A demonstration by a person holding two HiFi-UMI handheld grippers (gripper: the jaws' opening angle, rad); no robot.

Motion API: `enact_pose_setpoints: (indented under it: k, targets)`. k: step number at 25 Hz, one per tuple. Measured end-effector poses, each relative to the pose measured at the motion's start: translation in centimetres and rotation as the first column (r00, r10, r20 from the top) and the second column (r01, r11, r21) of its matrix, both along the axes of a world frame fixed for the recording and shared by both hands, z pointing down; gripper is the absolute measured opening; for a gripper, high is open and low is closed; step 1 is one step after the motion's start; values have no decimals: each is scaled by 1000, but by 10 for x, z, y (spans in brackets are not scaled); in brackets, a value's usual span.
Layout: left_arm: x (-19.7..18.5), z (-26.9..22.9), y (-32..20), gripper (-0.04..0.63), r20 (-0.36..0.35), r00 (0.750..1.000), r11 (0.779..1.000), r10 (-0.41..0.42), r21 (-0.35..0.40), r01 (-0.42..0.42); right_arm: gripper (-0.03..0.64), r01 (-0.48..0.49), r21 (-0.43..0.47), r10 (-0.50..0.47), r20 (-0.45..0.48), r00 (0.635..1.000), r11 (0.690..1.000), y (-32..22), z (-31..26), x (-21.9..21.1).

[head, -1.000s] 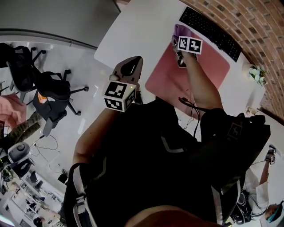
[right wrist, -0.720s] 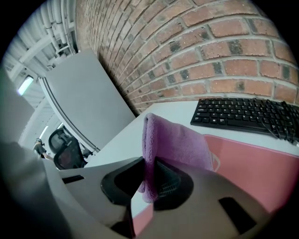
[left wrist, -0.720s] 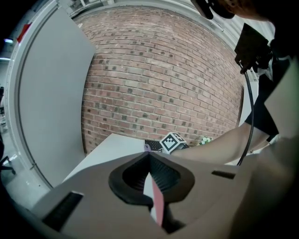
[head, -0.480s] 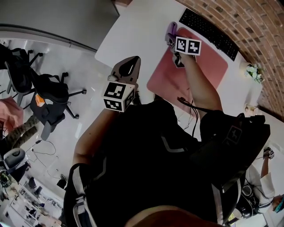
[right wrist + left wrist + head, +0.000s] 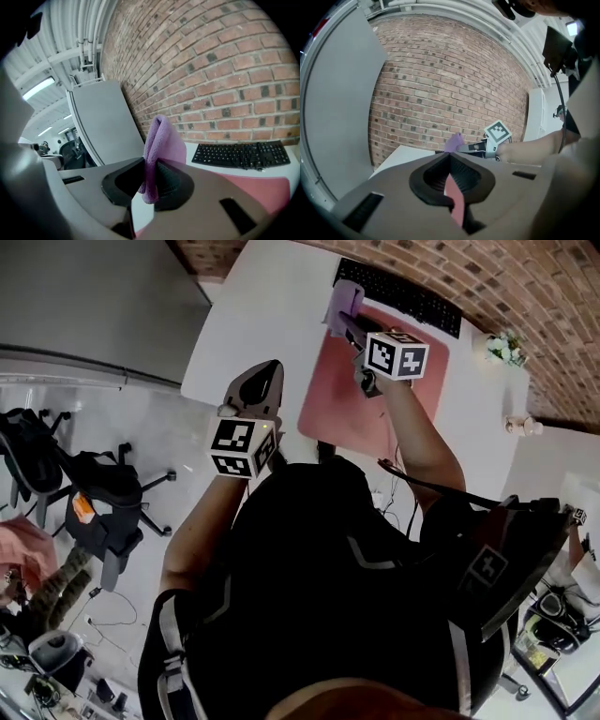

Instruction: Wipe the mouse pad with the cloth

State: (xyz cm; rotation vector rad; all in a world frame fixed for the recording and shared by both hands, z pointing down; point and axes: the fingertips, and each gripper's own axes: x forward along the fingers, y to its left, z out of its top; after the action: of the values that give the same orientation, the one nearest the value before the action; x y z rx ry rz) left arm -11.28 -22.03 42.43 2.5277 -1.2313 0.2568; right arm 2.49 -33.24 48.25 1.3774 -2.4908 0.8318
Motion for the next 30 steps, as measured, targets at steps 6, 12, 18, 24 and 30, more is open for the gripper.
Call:
enact_pose_setpoints:
  k: [6, 12, 18, 24, 30]
  targets:
    - [3, -7, -15, 2, 0, 999, 998, 44, 38, -44, 55, -70, 126, 74, -32, 997, 990, 48, -58, 22]
    - [29, -20, -6, 2, -20, 984, 980, 178, 98, -175, 55, -182, 201, 209, -118, 971, 962, 104, -85, 49]
    - [59, -44, 7, 2, -14, 968, 959, 250, 141, -245, 55, -293, 273, 335, -125, 934, 917, 160, -103, 81]
    - [69, -66, 7, 2, 13, 979, 962, 203, 185, -201, 55, -337, 328, 389, -106, 915, 882, 191, -119, 111]
    - [100, -88, 25, 2, 2, 971, 947, 239, 220, -233, 54, -289, 351, 351, -126, 928, 890, 213, -118, 120]
